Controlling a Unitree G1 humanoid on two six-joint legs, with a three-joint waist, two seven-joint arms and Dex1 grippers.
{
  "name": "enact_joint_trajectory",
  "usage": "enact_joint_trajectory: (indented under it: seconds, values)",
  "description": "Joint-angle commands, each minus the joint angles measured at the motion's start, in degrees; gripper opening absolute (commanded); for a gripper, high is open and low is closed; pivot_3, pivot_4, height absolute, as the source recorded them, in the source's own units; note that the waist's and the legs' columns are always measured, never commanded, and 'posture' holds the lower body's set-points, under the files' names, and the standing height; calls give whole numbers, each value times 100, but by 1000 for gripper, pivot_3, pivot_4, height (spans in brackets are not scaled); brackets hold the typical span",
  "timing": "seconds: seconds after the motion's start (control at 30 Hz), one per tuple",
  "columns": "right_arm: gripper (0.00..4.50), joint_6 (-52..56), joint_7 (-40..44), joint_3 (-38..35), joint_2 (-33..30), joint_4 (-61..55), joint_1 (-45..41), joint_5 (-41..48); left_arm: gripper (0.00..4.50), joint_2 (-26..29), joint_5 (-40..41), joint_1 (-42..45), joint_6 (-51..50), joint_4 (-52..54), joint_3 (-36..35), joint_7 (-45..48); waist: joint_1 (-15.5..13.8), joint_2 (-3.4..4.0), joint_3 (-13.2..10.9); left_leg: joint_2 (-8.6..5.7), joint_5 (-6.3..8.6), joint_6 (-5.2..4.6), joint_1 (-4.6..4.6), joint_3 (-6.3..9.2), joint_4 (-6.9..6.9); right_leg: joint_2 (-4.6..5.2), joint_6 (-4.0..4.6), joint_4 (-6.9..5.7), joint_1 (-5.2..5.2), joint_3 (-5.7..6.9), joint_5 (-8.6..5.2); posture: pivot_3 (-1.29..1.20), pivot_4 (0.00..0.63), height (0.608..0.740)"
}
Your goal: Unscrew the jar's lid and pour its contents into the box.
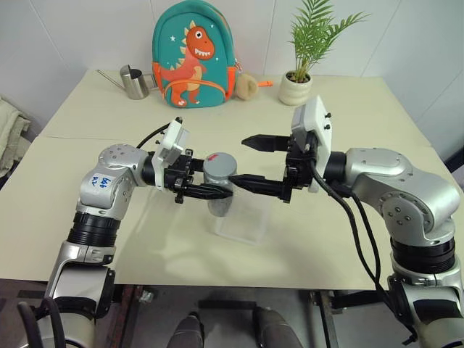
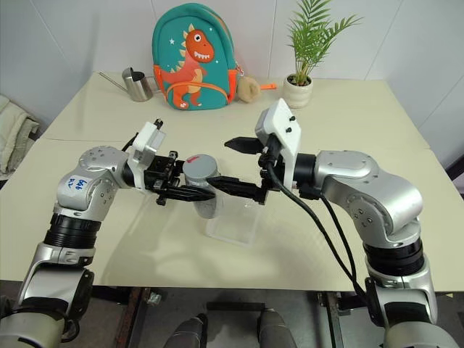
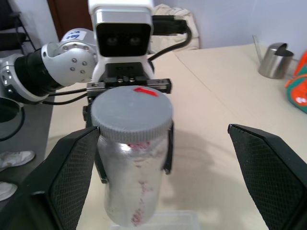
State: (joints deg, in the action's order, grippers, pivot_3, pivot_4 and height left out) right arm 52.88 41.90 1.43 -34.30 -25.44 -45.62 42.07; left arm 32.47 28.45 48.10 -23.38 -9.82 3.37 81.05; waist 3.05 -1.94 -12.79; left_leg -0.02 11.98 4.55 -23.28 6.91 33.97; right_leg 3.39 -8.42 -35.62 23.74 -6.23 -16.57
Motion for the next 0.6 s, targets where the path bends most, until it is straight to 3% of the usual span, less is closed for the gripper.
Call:
enact_joint_trajectory:
  seconds: [0.03, 0.33, 0.6]
  values:
    - [4494, 90, -56, -272, -193, -342, 71, 166, 2030, 93, -73, 118, 179, 58, -13, 89, -2, 0, 0, 0, 0, 0, 0, 0, 0, 0, 0, 1, 0, 0, 0, 0, 150, 740]
    - [4494, 188, -238, -502, -272, -441, 21, 424, 2030, 46, -236, 144, 456, -74, -35, 126, 1, 0, 0, 0, 0, 0, 0, -1, 0, 0, 0, 0, 0, 0, 0, 0, 150, 740]
    - [4494, 37, -651, -329, 452, -182, -361, 506, 2030, -38, -274, 207, 579, -231, 5, 124, 8, 0, 0, 0, 0, 0, 0, 0, 0, 0, 0, 0, 0, 0, 0, 0, 150, 740]
